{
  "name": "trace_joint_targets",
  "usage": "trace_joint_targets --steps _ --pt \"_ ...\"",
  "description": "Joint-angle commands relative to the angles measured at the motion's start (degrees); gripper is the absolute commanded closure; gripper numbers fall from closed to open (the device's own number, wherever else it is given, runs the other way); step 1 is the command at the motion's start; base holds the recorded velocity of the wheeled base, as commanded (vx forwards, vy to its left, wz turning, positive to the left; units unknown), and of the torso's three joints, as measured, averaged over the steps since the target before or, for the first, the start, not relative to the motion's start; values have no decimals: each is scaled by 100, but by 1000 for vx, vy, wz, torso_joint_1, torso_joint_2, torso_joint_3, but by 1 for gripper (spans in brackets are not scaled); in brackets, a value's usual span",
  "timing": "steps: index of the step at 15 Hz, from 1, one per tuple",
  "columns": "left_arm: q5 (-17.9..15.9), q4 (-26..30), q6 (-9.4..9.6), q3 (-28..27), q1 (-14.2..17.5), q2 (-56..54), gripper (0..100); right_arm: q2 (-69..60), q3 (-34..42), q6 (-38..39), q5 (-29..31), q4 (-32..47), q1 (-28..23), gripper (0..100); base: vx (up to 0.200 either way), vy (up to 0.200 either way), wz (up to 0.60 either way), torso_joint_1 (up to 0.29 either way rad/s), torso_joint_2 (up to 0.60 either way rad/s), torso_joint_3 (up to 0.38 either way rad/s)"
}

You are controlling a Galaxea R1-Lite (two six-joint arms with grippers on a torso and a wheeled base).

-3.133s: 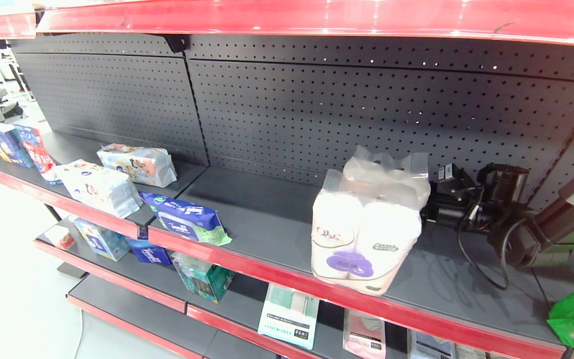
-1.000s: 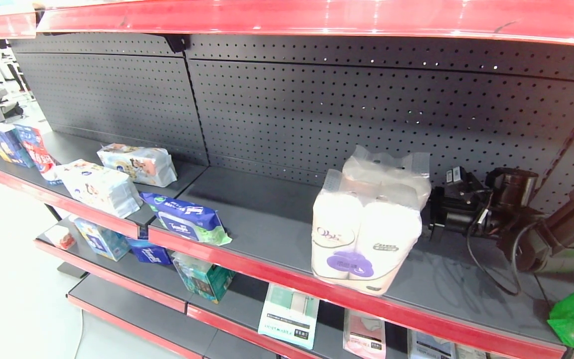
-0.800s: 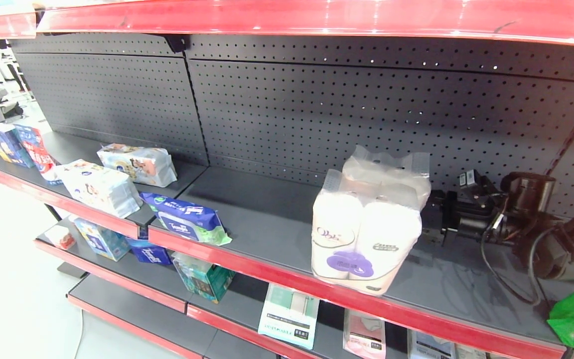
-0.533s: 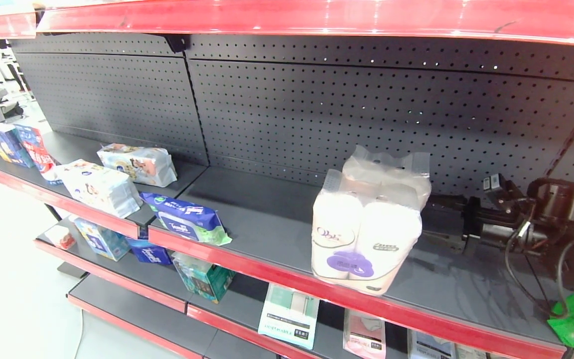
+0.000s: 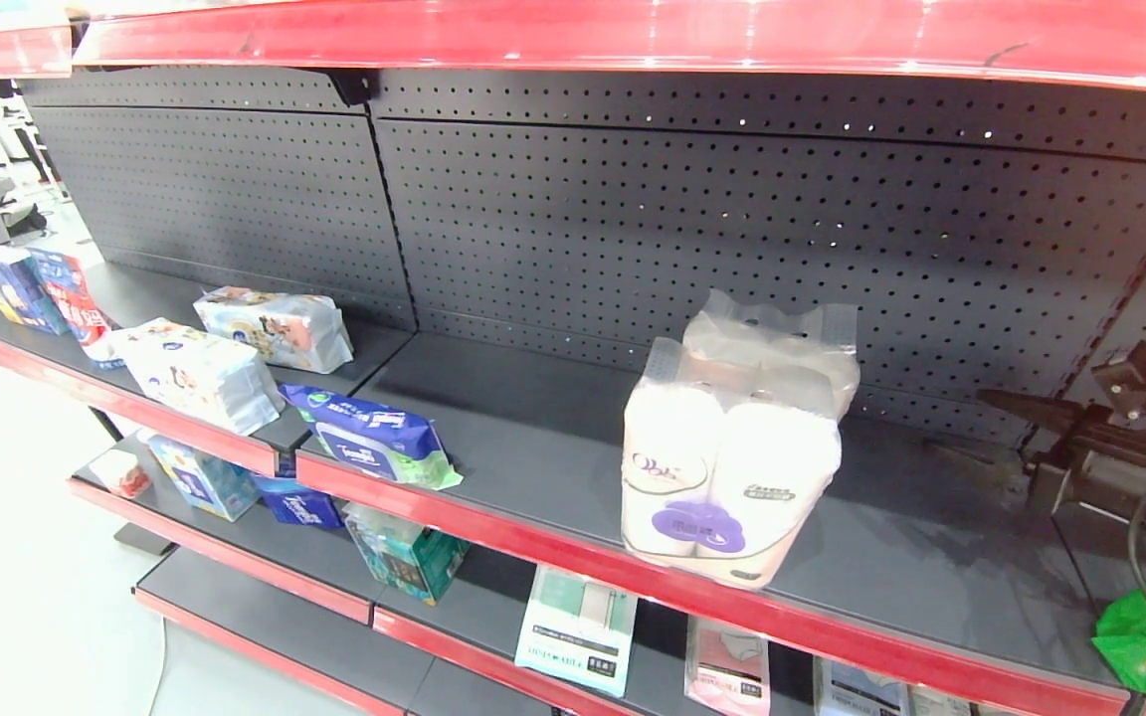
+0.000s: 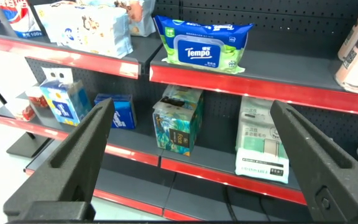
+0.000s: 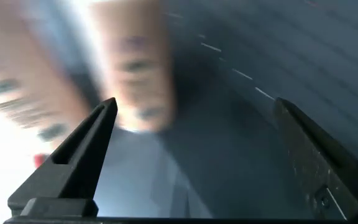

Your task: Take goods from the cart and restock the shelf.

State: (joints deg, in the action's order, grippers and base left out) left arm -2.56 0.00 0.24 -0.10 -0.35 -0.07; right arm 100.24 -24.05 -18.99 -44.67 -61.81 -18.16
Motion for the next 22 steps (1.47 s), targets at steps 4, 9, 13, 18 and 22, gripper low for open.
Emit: trace_joint_targets --steps 4,9,13,18,22 --pt "1 0 2 1 0 7 0 -2035 1113 766 3166 274 23 0 0 0 0 0 0 0" --pt "1 0 2 1 0 7 0 -5059 2150 1003 4519 1953 199 0 0 0 0 0 0 0" --pt "1 0 -7 1 0 7 0 -8530 2089 1029 4739 4924 1280 0 0 0 0 0 0 0" --pt "1 0 -7 1 0 7 0 -9462 2396 1284 4388 5601 1289 0 0 0 0 0 0 0" --pt "1 0 -7 1 0 7 0 -9409 2388 1688 4124 5961 1078 0 0 0 0 0 0 0"
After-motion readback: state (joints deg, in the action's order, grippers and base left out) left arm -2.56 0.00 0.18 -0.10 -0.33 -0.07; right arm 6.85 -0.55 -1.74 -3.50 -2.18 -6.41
